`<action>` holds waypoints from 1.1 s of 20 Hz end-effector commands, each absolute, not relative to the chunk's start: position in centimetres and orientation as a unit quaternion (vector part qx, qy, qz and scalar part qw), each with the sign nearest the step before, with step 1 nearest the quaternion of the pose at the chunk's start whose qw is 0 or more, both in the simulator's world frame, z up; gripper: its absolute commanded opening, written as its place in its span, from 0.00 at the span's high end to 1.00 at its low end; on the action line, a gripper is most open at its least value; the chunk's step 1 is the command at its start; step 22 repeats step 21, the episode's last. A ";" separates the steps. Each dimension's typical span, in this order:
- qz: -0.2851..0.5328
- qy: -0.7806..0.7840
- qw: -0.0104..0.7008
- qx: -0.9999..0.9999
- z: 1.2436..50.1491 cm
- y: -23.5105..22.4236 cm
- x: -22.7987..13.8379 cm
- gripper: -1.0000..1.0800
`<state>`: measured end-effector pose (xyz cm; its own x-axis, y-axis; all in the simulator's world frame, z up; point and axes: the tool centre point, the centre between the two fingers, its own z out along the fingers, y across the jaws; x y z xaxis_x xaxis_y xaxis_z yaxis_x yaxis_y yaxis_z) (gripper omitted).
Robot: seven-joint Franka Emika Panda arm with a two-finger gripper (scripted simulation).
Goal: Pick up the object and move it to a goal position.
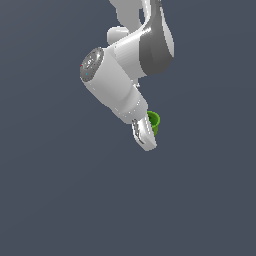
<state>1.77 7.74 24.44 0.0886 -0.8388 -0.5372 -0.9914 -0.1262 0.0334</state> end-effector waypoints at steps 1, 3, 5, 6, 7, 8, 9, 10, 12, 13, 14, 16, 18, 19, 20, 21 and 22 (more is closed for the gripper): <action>0.220 0.638 0.174 -0.717 26.6 9.3 0.5 1.00; 0.220 0.638 0.174 -0.717 28.2 10.5 -0.4 1.00; 0.220 0.638 0.174 -0.717 29.7 11.7 -1.3 1.00; 0.220 0.638 0.174 -0.717 30.4 12.2 -1.7 1.00; 0.220 0.638 0.174 -0.717 31.1 12.8 -2.1 1.00; 0.220 0.638 0.174 -0.717 31.8 13.3 -2.5 1.00; 0.220 0.638 0.174 -0.717 32.4 13.8 -2.9 1.00; 0.220 0.638 0.174 -0.717 33.0 14.2 -3.2 1.00; 0.220 0.638 0.174 -0.717 34.1 15.0 -3.8 1.00; 0.220 0.638 0.174 -0.717 34.6 15.3 -4.0 1.00; 0.220 0.638 0.174 -0.717 35.0 15.7 -4.2 1.00; 0.220 0.638 0.174 -0.717 35.7 16.2 -4.6 1.00; 0.220 0.638 0.174 -0.717 36.2 16.6 -4.8 1.00; 0.220 0.638 0.174 -0.717 36.3 16.7 -4.8 1.00; 0.220 0.638 0.174 -0.717 36.4 16.8 -4.9 1.00; 0.220 0.638 0.174 -0.717 36.5 16.7 -4.9 1.00; 0.220 0.638 0.174 -0.717 36.5 16.7 -4.9 1.00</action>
